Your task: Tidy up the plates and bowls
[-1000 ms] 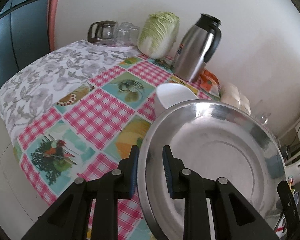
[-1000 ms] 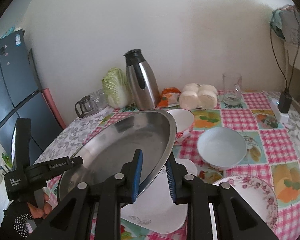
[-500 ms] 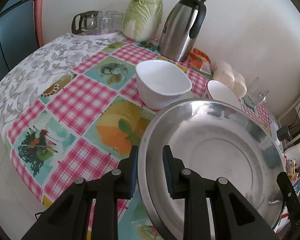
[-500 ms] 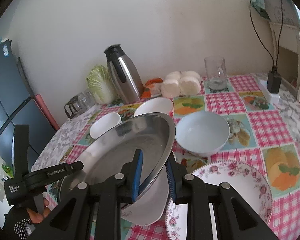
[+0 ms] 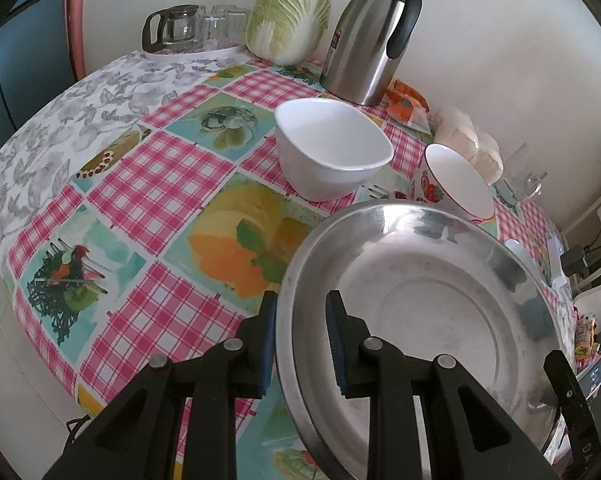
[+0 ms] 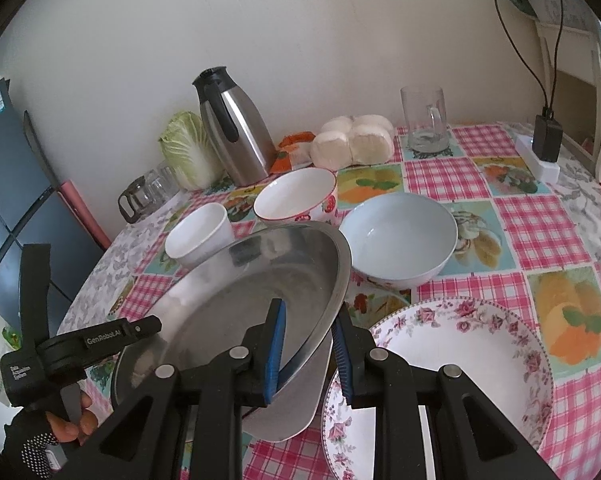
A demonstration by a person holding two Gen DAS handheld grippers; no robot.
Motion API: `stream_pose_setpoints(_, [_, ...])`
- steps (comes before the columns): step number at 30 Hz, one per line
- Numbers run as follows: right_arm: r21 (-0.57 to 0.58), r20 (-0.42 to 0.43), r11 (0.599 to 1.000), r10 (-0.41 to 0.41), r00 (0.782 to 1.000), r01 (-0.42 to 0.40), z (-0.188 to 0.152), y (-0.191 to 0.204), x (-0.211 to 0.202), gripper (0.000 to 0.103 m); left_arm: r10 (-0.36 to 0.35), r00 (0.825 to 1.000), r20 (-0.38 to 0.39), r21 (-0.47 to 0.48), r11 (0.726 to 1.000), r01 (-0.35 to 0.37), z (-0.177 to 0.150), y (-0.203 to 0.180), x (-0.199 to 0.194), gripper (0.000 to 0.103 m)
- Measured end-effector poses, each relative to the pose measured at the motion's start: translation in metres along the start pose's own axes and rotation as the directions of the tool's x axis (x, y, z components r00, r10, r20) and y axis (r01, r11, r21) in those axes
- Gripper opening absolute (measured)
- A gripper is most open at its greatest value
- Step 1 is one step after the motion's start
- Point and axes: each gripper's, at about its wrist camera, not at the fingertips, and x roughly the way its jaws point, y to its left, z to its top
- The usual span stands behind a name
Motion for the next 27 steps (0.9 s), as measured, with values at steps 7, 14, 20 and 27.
stream_pose_setpoints(7, [-0.001, -0.027, 1.0, -0.012, 1.0, 0.012, -0.004, -0.002, 0.008, 0.027, 0.016, 1.0, -0.006, 0.007, 1.0, -0.016, -0.001, -0.001, 0.006, 0.025])
stream_pose_setpoints(14, [0.02, -0.09, 0.999, -0.042, 0.995, 0.044, -0.009, -0.009, 0.021, 0.027, 0.022, 0.999, -0.038, 0.009, 1.0, -0.022, -0.004, -0.002, 0.016, 0.025])
stream_pose_setpoints(20, [0.038, -0.156, 0.997, -0.068, 0.985, 0.074, -0.015, -0.017, 0.032, 0.027, 0.033, 0.998, -0.061, -0.009, 0.999, -0.034, -0.005, 0.002, 0.019, 0.025])
stream_pose_setpoints(27, [0.04, -0.173, 0.995, -0.08, 0.982, 0.088, -0.015, -0.019, 0.035, 0.027, 0.022, 0.997, -0.07, -0.013, 1.0, -0.023, -0.007, 0.002, 0.022, 0.025])
